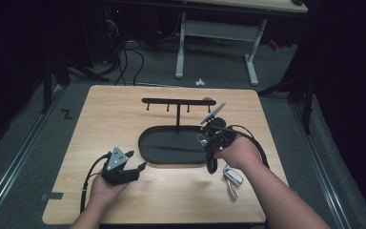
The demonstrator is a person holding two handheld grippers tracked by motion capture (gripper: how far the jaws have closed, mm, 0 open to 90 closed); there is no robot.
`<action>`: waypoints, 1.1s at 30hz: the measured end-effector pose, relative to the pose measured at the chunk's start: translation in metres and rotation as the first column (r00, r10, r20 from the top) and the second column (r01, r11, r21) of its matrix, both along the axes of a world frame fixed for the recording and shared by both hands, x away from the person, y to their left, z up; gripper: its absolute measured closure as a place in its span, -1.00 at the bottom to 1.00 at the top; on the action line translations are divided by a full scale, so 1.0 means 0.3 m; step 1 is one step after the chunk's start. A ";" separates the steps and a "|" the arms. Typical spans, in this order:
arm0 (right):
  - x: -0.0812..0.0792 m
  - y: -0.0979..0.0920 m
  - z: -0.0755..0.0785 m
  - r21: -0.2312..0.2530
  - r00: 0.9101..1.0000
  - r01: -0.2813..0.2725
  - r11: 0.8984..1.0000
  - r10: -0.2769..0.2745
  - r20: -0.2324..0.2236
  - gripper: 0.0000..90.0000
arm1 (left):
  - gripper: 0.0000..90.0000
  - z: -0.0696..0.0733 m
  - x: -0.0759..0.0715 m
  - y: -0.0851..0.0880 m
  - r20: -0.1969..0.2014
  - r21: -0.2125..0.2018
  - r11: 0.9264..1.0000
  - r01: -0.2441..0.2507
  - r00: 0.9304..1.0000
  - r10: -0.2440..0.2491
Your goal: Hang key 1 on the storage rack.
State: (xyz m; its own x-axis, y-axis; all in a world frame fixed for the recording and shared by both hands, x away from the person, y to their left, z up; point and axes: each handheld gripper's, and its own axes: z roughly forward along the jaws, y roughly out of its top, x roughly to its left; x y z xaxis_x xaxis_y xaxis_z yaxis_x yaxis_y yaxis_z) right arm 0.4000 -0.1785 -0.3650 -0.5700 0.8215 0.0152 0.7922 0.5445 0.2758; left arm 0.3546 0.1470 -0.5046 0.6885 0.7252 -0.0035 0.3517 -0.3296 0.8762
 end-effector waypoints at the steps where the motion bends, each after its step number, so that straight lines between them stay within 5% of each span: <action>1: 0.005 0.003 0.006 0.002 1.000 0.003 1.000 -0.003 0.001 0.79 | -0.23 0.000 0.000 0.000 0.000 0.001 1.000 0.001 1.000 -0.001; 33: 0.144 0.095 0.150 0.033 0.998 0.008 0.999 -0.010 0.062 0.79 | -0.23 0.003 -0.004 0.007 -0.009 -0.009 1.000 0.007 1.000 -0.007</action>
